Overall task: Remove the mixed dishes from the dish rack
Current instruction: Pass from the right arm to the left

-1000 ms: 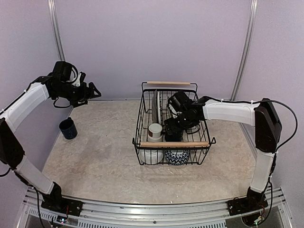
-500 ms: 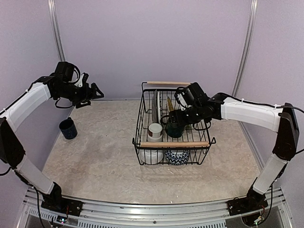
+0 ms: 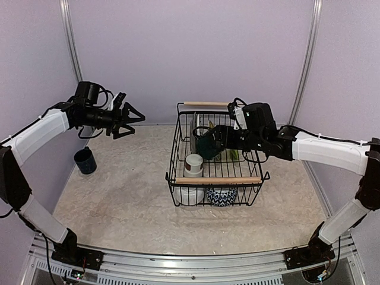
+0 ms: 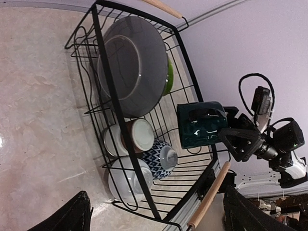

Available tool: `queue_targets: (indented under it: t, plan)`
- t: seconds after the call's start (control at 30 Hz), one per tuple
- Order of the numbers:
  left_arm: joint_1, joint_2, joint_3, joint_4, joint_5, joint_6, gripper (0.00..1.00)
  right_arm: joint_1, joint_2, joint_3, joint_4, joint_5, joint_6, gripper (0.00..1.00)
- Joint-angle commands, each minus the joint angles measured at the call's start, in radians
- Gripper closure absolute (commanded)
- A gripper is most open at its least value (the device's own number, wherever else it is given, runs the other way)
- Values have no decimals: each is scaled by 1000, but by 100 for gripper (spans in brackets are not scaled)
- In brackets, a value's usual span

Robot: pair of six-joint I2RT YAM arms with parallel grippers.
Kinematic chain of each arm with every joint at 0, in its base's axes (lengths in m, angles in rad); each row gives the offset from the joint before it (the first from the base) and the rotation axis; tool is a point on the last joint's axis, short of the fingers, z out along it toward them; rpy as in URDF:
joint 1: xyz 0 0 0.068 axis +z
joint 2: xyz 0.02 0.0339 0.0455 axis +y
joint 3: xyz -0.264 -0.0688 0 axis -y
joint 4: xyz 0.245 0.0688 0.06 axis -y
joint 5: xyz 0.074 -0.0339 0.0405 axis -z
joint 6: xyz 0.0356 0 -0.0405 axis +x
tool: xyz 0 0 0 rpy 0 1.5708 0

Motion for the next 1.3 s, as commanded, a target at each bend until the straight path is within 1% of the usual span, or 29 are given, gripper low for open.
queue_targets:
  t: [0.0,0.1,0.17,0.27,0.37,0.47,0.63,0.7,0.9,1.0,1.17,1.27]
  plan:
    - [-21,14,-24,139,244,-70,9,-17,-74,-68,318,-97,125,100]
    - [-40,18,-41,198,319,-92,10,-17,-76,-105,449,-138,181,100]
    - [-57,9,-60,240,344,-103,10,-18,-64,-117,552,-176,218,100]
    - [-87,-8,-86,298,371,-118,10,-16,-16,-117,683,-254,293,100]
    - [-113,-13,-113,373,402,-152,13,-11,52,-113,852,-324,395,100]
    - [-127,-16,-139,440,421,-187,15,9,120,-84,967,-352,467,100]
    - [-129,-31,-196,584,453,-259,21,43,230,2,1068,-373,533,100]
    - [-129,-36,-205,609,456,-271,23,47,265,26,1107,-385,561,100]
    - [-129,-25,-216,650,460,-307,30,70,336,92,1119,-404,595,100]
    - [-126,-29,-224,668,463,-313,36,81,362,105,1141,-408,614,100]
    - [-115,-44,-241,703,460,-328,49,94,400,121,1176,-412,639,100]
    - [-112,-42,-247,735,474,-350,55,96,421,128,1205,-414,659,100]
